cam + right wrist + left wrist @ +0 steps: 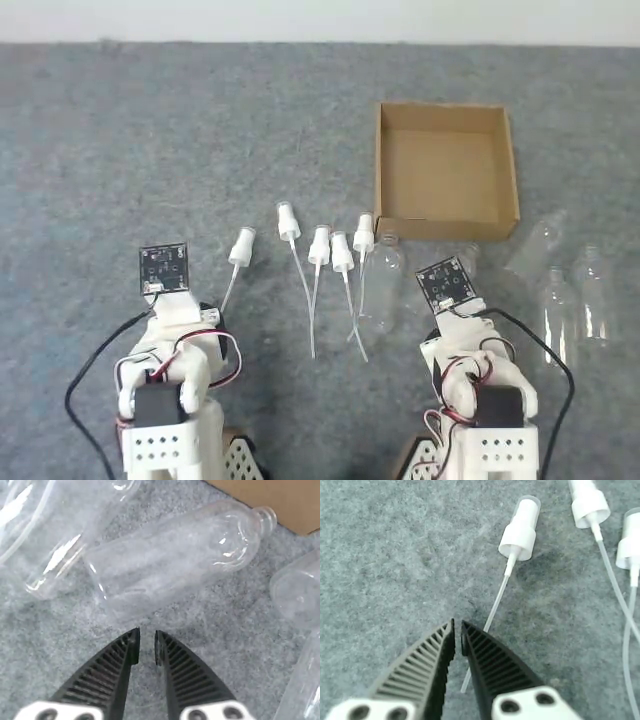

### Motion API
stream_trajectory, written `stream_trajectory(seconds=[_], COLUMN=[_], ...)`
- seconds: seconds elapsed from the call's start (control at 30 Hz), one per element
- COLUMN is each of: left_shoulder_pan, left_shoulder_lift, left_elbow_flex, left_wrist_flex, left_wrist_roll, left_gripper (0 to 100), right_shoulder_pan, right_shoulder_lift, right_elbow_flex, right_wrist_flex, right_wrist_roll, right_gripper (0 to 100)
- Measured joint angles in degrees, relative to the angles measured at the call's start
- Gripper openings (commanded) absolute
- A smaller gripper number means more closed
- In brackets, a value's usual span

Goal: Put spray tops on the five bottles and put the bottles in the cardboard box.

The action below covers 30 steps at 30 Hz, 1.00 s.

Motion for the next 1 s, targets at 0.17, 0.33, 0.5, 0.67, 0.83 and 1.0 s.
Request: stream_trajectory(seconds=[0.17,0.33,0.5,0.67,0.83,1.0], left_shoulder_pan=[2.20,3.08,3.43,3.43,3.43,3.43], left_shoulder_lift=[0.00,0.00,0.00,0.00,0.00,0.00], left_elbow_flex=[0.00,0.00,0.00,0.00,0.00,0.00], left_wrist_flex=[0.00,0.00,0.00,0.00,0.00,0.00], left_wrist_roll=[0.00,0.00,0.00,0.00,0.00,0.00], left_gripper=[1,1,1,1,1,1], right_shoulder_pan=[0.00,0.00,0.00,0.09,1.05,1.23], right_shoulder_lift=[0.00,0.00,0.00,0.00,0.00,0.00], right_elbow_flex=[0.00,0.00,0.00,0.00,-1.41,-9.93], right_wrist_flex=[0.00,0.00,0.00,-0.35,-1.76,-5.10], right_wrist_roll=[0.00,0.00,0.00,0.00,0.00,0.00], right_gripper=[1.1,1.3,1.3,1.3,1.3,1.3])
